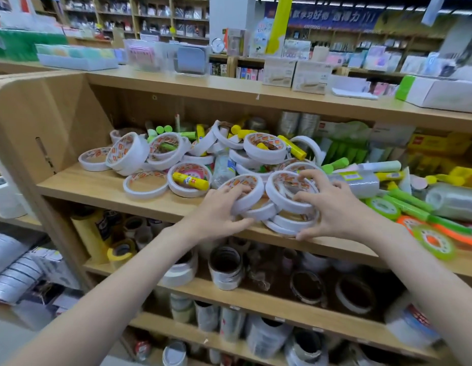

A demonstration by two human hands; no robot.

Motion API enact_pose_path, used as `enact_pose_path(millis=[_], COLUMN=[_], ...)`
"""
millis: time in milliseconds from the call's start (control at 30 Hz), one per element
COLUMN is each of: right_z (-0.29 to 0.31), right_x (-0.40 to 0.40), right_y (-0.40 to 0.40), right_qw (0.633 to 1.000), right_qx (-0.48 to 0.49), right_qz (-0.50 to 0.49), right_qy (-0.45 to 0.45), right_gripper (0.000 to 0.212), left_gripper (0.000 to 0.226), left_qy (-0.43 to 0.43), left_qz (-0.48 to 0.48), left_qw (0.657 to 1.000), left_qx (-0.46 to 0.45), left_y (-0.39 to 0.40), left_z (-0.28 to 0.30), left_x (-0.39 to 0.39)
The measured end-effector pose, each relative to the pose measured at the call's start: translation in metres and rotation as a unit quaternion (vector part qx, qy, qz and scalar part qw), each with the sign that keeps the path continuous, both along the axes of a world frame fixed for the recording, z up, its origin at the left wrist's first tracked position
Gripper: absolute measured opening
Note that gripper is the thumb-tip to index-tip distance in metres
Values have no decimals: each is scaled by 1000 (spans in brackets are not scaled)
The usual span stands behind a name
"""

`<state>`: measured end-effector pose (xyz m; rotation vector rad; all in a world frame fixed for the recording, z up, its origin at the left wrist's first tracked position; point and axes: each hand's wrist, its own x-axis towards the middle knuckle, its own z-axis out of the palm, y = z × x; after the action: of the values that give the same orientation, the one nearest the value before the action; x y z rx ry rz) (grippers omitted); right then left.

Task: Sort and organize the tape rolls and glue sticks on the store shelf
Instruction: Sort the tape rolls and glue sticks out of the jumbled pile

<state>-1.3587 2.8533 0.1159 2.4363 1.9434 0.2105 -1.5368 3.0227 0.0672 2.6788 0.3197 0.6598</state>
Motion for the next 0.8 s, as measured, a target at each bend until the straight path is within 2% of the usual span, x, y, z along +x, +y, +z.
enact_pose_path(millis=[67,133,200,267,400,600,700,800], right_z=[1,1,1,1,15,46,53,63], right_x=[2,7,16,25,28,25,22,13], right_y=[3,5,1,-5,-8,-4,8,29], right_qw=[999,998,996,990,962,887,864,858], right_qx=[-23,-27,2,46,169,267,297,309], right_qz=[13,47,84,115,128,108,119,147], right_qy=[-18,-21,18,70,172,360,389,384], right_gripper=[51,28,22,18,7,8,8,19], left_gripper=[51,44,39,35,38,37,32,32], left_qy=[21,-21,-82,-127,-193,-274,-311,-337], left_qz=[-18,-35,-42,-46,-52,-76,-65,-43], left_qw=[999,998,989,971,909,856,854,850], left_qx=[-24,-57,-114,-199,-366,-432,-411,-403], left_y=[4,5,7,8,3,5,14,28], left_z=[3,6,12,22,33,49,60,71], left_x=[-1,-4,-8,-14,-19,-18,-22,-34])
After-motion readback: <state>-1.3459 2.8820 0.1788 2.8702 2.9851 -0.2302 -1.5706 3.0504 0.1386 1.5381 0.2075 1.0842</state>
